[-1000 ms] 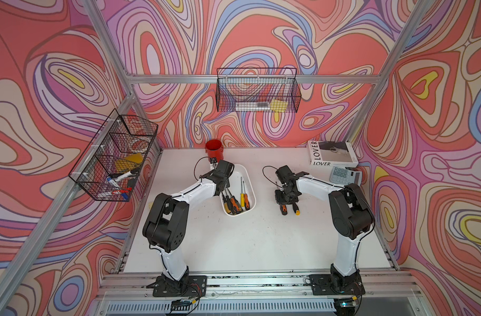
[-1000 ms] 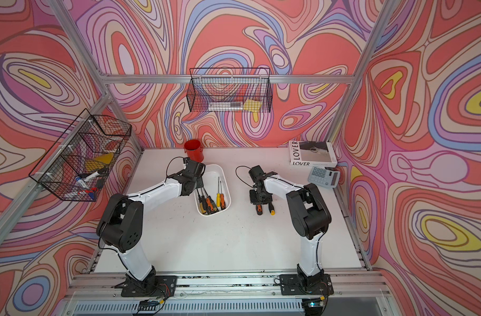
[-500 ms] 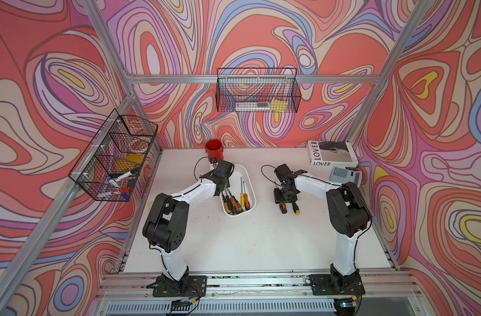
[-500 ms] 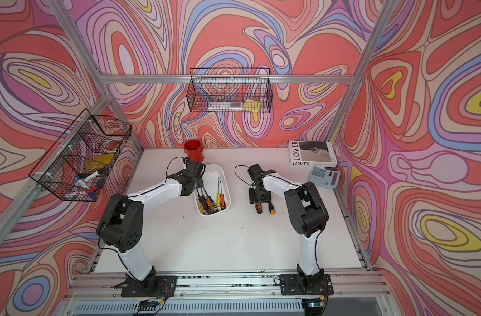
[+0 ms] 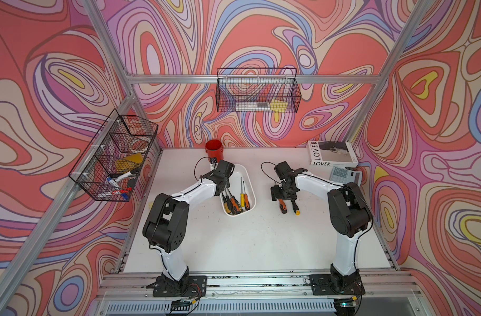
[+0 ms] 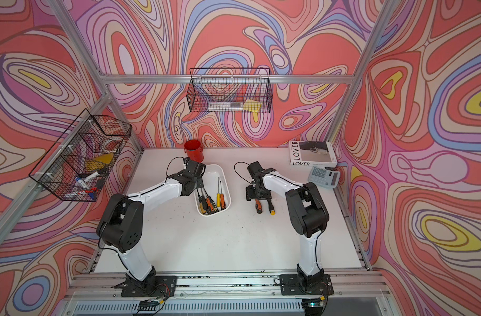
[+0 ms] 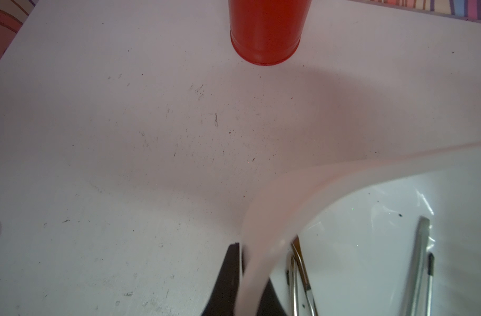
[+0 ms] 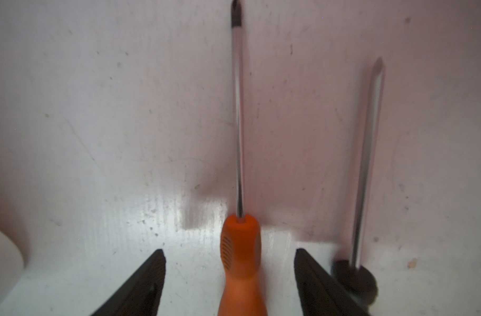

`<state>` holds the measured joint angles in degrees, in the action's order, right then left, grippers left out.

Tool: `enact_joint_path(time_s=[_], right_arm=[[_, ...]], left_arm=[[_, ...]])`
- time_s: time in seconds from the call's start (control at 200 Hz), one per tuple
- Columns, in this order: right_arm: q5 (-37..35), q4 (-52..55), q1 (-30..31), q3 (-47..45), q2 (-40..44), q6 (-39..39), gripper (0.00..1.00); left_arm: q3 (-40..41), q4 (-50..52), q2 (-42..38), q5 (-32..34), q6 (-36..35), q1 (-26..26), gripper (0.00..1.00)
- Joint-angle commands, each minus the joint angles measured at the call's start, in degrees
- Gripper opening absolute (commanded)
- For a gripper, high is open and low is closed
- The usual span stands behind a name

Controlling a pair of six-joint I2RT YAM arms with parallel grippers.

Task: Take out the screwdriver from the storage box
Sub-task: Place the screwdriver at the center of the board, then pick up the screwdriver from the storage box.

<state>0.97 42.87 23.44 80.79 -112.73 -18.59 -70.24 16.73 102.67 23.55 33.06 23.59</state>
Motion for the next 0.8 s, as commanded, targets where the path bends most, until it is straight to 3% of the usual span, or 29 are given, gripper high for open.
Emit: enact_joint_path(time_s=[0.0, 0.175, 0.386, 0.791], right_arm=[[0.7, -1.5, 0.2, 2.3, 4.8, 0.5, 0.83], [2.2, -5.8, 0.3, 1.4, 13.2, 1.8, 0.85], [10.6, -14.1, 2.0, -2.5, 20.6, 4.7, 0.86], [20.6, -25.3, 9.4, -8.7, 19.5, 8.1, 0.81]], left_arm=[[0.2, 1.5, -0.2, 2.6, -1.2, -0.1, 0.00], [0.2, 1.1, 0.4, 2.2, -1.2, -0.1, 0.00], [-0.1, 1.1, 0.6, 1.6, -0.5, -0.2, 0.00], [-0.4, 1.4, 0.1, 1.8, -0.7, -0.1, 0.00]])
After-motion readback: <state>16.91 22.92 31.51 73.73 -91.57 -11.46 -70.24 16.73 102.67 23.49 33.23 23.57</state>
